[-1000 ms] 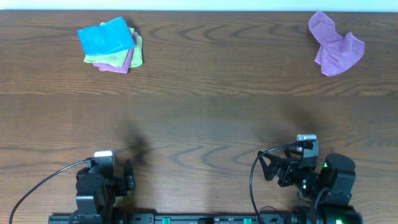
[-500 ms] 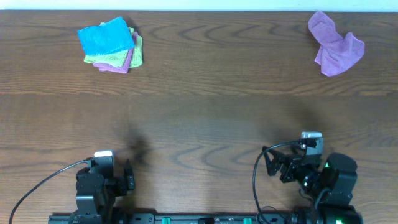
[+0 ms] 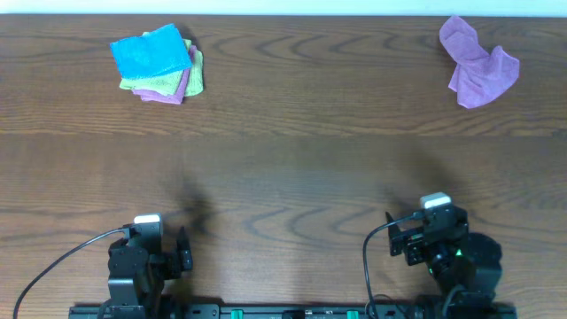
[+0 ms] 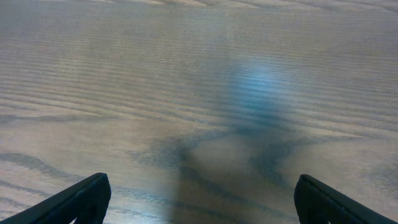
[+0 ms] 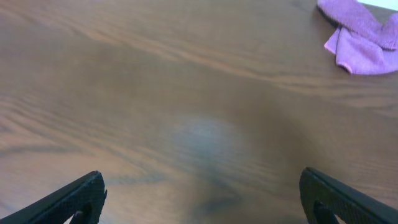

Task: Fold the cloth

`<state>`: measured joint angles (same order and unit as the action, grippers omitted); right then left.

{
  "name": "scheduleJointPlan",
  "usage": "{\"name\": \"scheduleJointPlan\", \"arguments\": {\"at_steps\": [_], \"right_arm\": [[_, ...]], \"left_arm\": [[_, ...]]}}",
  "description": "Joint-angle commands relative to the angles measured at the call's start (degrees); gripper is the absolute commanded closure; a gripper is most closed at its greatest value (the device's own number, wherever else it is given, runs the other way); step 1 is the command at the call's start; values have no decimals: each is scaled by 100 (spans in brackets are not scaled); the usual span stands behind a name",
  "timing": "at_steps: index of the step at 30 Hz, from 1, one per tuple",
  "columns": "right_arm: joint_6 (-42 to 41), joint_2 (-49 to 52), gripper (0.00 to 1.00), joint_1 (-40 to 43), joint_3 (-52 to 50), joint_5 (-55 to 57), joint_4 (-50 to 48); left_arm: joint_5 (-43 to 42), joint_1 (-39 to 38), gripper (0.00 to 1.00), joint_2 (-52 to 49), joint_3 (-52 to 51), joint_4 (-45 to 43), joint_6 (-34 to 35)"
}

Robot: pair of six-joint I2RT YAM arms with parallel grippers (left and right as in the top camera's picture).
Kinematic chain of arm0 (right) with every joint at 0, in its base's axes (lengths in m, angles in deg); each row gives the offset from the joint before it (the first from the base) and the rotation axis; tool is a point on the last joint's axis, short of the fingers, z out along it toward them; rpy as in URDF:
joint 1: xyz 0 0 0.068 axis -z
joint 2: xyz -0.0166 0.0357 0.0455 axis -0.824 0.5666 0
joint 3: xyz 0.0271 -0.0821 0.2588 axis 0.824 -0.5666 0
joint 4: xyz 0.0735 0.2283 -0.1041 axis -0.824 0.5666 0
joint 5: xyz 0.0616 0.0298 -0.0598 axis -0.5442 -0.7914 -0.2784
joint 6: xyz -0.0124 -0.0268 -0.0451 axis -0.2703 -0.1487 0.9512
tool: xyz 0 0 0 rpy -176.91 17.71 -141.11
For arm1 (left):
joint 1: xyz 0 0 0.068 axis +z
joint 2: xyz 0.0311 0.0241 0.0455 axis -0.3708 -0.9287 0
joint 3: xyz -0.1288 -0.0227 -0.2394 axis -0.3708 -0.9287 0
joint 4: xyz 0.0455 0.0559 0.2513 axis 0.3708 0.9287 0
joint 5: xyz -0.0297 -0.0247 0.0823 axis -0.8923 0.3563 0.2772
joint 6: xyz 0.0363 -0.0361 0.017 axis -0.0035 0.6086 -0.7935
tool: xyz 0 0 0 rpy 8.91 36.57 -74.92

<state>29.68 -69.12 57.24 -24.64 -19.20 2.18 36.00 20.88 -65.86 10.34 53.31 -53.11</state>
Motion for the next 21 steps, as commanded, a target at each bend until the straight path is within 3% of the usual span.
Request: {"name": "scheduleJointPlan", "arguments": {"at_steps": [1,6,16,21], "right_arm": [[278,-271,1,-68,-356,293,-68],[175,-601,1,-66,-682,319,-186],[-1300,-817,1,-68,-695,1252,-76],[-1475,-918,1,-68,-695,1344,-61]], "left_arm": [[129,-28,5,57,-48,348,-227],[129,-28,5,57,-50,348,-227],[129,-28,5,57,-48,348,-227],[129,-28,5,57,-50,348,-227]]}}
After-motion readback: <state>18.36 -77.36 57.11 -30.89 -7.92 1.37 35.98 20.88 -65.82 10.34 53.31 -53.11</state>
